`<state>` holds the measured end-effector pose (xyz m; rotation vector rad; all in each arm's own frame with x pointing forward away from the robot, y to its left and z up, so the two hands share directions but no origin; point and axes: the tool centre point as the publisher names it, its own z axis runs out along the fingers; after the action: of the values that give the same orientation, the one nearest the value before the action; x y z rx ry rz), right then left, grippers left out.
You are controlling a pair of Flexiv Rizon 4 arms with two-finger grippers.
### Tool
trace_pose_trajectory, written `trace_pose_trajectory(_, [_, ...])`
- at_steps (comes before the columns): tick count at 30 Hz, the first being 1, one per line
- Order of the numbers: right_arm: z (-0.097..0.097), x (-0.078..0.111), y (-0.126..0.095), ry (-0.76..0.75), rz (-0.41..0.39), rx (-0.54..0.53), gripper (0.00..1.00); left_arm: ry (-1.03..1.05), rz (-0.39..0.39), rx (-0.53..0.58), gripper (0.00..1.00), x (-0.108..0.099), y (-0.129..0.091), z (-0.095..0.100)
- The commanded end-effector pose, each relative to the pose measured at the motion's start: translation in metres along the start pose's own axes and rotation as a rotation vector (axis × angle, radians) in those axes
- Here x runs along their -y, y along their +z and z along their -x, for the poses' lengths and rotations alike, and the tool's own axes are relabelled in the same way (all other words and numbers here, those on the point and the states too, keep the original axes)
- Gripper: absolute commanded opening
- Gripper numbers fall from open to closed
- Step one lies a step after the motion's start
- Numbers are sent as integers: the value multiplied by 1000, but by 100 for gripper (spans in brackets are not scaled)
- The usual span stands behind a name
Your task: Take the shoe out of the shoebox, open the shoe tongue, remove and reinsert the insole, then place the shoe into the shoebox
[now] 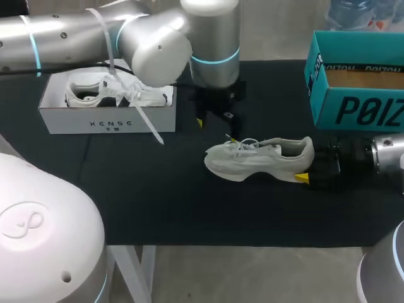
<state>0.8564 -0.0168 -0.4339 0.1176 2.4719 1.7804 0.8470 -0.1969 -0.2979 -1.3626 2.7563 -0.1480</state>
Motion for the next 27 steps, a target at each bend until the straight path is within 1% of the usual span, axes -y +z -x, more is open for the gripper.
trace_pose_trajectory(1, [1, 3, 2, 0, -2, 1, 0, -95, 53, 68, 100, 7, 0, -5])
trace_pose_trajectory(13, [1, 3, 2, 0, -2, 1, 0, -95, 53, 68, 100, 7, 0, -5])
trace_pose_trajectory(15, [1, 3, 2, 0, -2, 1, 0, -141, 67, 66, 100, 16, 6, -12])
trace_pose_trajectory(17, [1, 3, 2, 0, -2, 1, 0, -186, 86, 95, 100, 23, 13, -20])
trace_pose_trajectory(18, [1, 3, 2, 0, -2, 1, 0, -193, 97, 62, 100, 26, 14, -24])
trace_pose_trajectory(19, [1, 3, 2, 0, -2, 1, 0, -236, 113, 57, 100, 30, 14, -28])
trace_pose_trajectory(21, [1, 3, 2, 0, -2, 1, 0, -243, 107, 60, 100, 36, 16, -36])
trace_pose_trajectory(22, [1, 3, 2, 0, -2, 1, 0, -285, 114, 68, 100, 41, 18, -39])
trace_pose_trajectory(27, [1, 3, 2, 0, -2, 1, 0, -364, 149, 25, 100, 61, 27, -55])
